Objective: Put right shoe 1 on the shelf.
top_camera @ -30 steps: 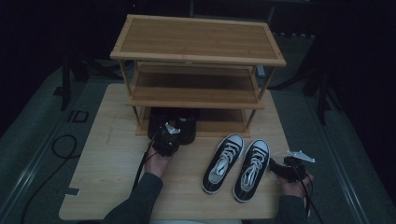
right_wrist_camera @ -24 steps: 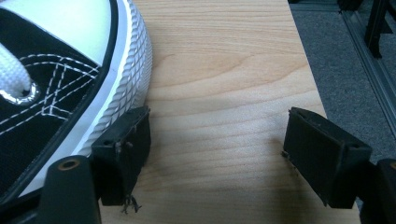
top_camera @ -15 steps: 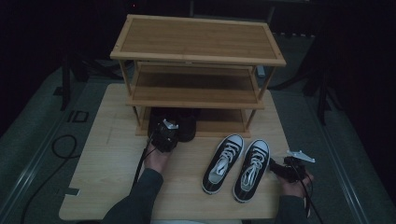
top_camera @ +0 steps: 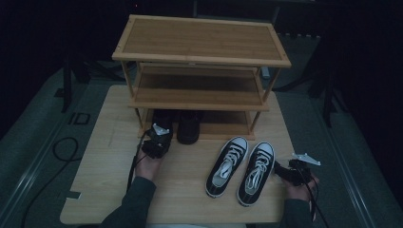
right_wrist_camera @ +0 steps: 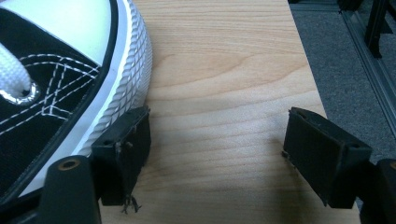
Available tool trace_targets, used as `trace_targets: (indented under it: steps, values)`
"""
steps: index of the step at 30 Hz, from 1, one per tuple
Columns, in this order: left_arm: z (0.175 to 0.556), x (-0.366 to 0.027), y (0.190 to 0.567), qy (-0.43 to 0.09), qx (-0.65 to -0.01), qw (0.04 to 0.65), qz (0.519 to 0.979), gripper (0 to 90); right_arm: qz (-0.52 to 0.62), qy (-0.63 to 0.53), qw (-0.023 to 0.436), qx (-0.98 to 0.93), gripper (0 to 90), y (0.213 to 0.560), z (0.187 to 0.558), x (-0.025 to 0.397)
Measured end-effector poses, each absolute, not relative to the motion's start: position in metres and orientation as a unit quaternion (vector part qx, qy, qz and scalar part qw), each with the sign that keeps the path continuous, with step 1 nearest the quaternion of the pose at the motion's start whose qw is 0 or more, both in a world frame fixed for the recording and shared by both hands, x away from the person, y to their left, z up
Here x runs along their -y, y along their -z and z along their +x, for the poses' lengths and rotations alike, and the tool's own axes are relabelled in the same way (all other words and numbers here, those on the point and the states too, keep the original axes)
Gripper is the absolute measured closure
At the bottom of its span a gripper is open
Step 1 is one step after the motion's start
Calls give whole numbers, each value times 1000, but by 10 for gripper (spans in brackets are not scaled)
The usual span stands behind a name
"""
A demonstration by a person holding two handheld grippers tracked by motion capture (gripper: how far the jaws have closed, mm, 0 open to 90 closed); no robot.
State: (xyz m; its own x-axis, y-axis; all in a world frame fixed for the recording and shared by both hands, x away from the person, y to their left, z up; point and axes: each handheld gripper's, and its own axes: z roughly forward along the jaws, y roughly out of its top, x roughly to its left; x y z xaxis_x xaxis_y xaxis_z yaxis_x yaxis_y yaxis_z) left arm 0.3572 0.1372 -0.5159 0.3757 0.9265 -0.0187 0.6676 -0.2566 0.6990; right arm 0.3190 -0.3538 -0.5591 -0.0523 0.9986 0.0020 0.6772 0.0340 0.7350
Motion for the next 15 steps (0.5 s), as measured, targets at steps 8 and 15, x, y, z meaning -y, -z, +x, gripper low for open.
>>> trace_targets:
  steps: [8, 15]
  values:
    - [367, -187, 509, -235, -557, 304, 736, 900, 631, -292, 276, -664, 228, 559, 319, 354]
    - [403, -190, 520, -263, -527, 290, 754, 900, 631, -292, 276, -664, 228, 559, 319, 354]
